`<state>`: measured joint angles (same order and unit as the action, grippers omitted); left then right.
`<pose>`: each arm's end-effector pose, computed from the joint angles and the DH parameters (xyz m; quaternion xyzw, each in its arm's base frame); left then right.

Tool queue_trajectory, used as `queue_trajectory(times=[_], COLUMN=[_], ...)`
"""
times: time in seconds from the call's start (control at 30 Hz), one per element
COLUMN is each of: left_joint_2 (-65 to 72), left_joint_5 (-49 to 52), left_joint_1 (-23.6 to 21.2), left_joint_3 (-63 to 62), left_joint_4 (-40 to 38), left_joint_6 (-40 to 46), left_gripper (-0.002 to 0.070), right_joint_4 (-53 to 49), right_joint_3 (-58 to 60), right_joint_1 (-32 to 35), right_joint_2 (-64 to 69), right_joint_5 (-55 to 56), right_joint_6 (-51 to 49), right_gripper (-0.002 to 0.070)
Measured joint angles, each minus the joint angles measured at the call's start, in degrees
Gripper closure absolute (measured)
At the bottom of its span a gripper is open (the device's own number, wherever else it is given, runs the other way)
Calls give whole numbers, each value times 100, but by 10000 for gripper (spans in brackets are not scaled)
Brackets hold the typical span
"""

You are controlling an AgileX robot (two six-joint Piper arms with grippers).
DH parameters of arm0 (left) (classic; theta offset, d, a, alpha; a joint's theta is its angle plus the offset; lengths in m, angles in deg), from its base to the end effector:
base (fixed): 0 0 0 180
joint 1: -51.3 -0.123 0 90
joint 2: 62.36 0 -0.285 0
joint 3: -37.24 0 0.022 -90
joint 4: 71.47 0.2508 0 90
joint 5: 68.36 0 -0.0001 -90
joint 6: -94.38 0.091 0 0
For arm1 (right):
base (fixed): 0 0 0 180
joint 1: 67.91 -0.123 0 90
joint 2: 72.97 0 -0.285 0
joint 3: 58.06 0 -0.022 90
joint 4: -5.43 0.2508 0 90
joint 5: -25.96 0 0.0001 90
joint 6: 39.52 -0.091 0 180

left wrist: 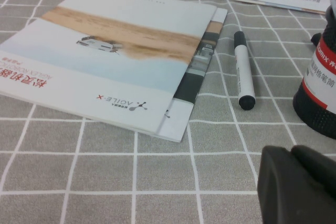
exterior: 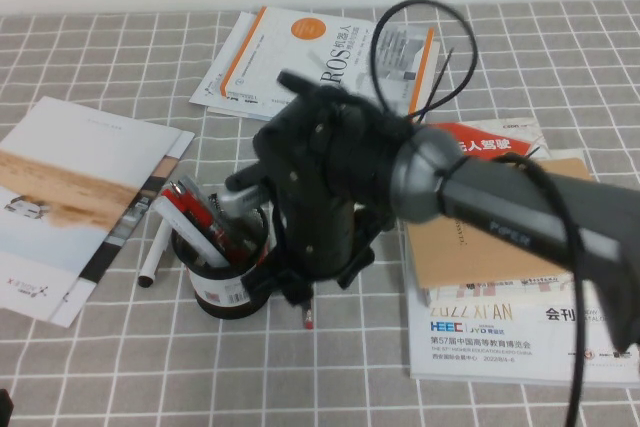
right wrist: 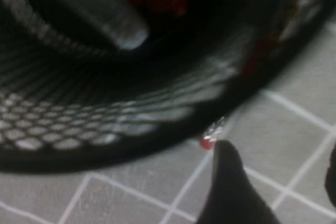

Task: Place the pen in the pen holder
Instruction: Pick up the pen on the table

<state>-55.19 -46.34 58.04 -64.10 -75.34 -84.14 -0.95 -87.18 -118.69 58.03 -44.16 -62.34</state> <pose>0.0517 -0.0084 0.1708 0.0401 0.8070 -0.0556 0.5866 0.2917 0.3423 0.2184 -0.2554 0.9628 -0.0011 0.0878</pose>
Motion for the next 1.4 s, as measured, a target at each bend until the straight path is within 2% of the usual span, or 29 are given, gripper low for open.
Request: queue_trajectory(times=[0.33, 0.67, 1.13, 1.4], left_joint_2=[0, 0, 0, 0], left_joint_5=[0, 0, 0, 0], left_joint_1=[0, 0, 0, 0], left_joint_3=[0, 0, 0, 0], left_joint_4=[0, 0, 0, 0], left_joint_6=[0, 0, 0, 0], left_gripper=[678, 678, 678, 678], right_joint_4=[16, 227, 361, 514], right_joint_3=[-959, -1915, -2290, -2290], right_joint_1=[605, 907, 1118, 1150], right_joint_2=[-190, 632, 1311, 1435], right_joint_5=[-19, -45, -67, 392], right_joint_6=[-520, -558, -456, -381], right_gripper=[349, 349, 350, 374])
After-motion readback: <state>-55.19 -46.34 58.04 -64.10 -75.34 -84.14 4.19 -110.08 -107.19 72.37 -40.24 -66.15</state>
